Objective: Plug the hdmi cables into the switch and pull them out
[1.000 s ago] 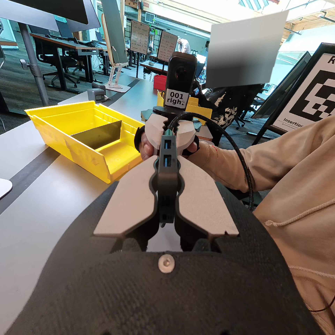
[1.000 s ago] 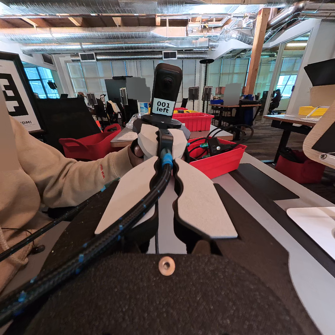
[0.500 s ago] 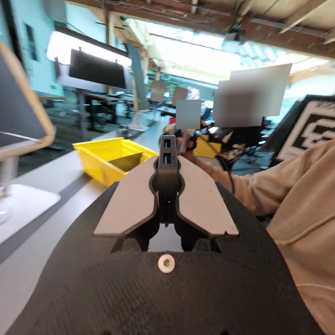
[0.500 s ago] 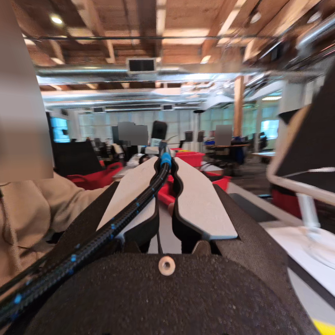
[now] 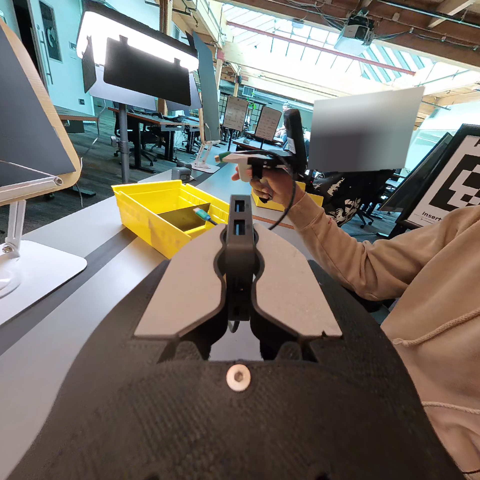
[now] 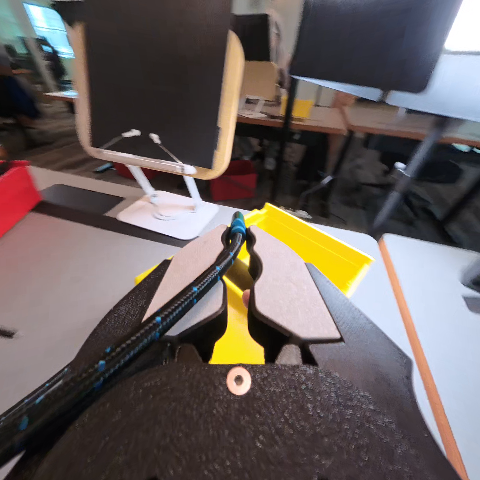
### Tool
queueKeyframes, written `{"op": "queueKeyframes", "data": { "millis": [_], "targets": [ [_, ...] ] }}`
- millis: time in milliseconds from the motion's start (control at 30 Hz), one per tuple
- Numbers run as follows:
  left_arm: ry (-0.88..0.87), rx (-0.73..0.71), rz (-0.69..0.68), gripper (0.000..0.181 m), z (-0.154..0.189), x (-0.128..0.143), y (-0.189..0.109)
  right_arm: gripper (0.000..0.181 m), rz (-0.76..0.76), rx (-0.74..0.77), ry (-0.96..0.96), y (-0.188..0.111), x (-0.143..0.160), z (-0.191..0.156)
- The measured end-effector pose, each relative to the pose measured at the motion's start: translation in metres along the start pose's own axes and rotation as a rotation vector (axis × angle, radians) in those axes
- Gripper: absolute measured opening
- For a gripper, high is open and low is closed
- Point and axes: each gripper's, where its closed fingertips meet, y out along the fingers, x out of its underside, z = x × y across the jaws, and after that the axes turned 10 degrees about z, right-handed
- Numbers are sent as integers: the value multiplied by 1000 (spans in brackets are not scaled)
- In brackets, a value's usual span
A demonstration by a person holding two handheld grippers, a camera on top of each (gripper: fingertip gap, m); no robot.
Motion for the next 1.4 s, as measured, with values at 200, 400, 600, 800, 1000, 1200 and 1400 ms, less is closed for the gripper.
{"op": "queueKeyframes", "data": {
  "millis": [200, 400, 600, 800, 1000, 1200, 1400],
  "targets": [
    [-3, 5, -21, 14, 0, 7, 5, 11, -409, 298, -318, 3, 73, 47],
    [-1, 8, -50, 14, 0, 14, 7, 16, -821, 69, -456, -5, 145, 15],
    [-7, 4, -58, 14, -3, 17, 8, 37, -835, -12, -372, -15, 144, 7],
    [-13, -3, -62, 14, -5, 19, 9, 46, -724, -27, -380, -26, 102, 4],
    [-13, 4, -91, 14, -3, 28, 15, 37, -601, -35, -458, -21, 65, -22],
    [-10, 10, -105, 14, -1, 32, 18, 19, -613, 174, -412, -17, 78, 26],
    [-9, 8, -111, 14, -3, 34, 19, 21, -408, 16, -338, 0, 54, -8]
  ]
}}
